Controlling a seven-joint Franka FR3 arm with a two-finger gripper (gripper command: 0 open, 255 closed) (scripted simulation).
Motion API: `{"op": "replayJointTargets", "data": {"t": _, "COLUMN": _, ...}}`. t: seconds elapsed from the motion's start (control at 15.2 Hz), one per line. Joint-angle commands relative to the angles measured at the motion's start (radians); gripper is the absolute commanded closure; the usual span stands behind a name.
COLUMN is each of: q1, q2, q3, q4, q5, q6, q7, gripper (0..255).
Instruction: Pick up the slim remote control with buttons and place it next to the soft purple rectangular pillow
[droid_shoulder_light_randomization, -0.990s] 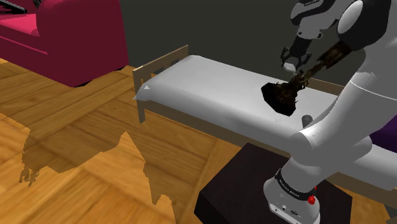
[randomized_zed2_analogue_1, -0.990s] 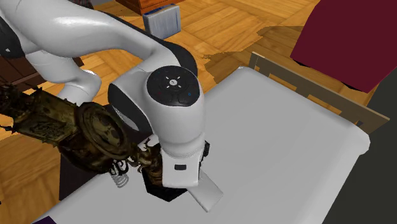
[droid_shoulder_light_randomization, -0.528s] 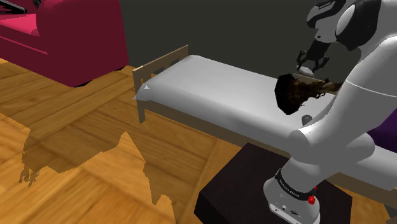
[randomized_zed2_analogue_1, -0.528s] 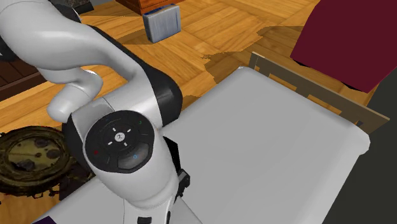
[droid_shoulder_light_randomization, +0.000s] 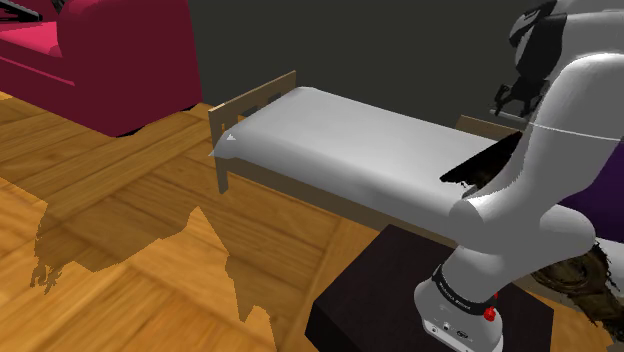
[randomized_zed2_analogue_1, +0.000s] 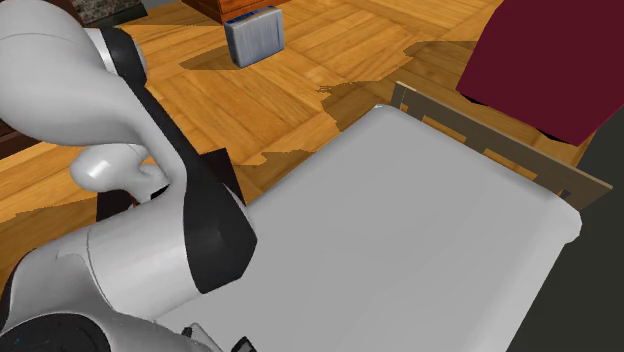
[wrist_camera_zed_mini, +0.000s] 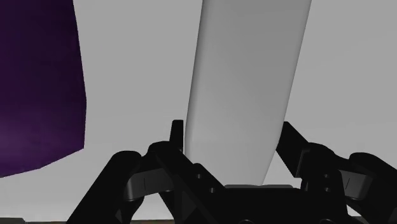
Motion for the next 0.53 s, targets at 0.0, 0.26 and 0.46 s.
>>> {"op": "replayJointTargets", "data": {"t": 0.0, "q1": -0.054, "q2": 0.050, "q3": -0.014, "q4": 0.061, "q5": 0.032, "q6": -0.023, "q7": -0.066, "gripper": 255}}
{"op": "replayJointTargets", "data": {"t": 0.26, "q1": -0.050, "q2": 0.050, "q3": -0.011, "q4": 0.008, "q5": 0.034, "q6": 0.030, "q7": -0.069, "gripper": 255}}
{"op": "replayJointTargets", "data": {"t": 0.46, "q1": -0.048, "q2": 0.054, "q3": -0.009, "q4": -0.028, "q5": 0.038, "q6": 0.069, "q7": -0.072, "gripper": 255}}
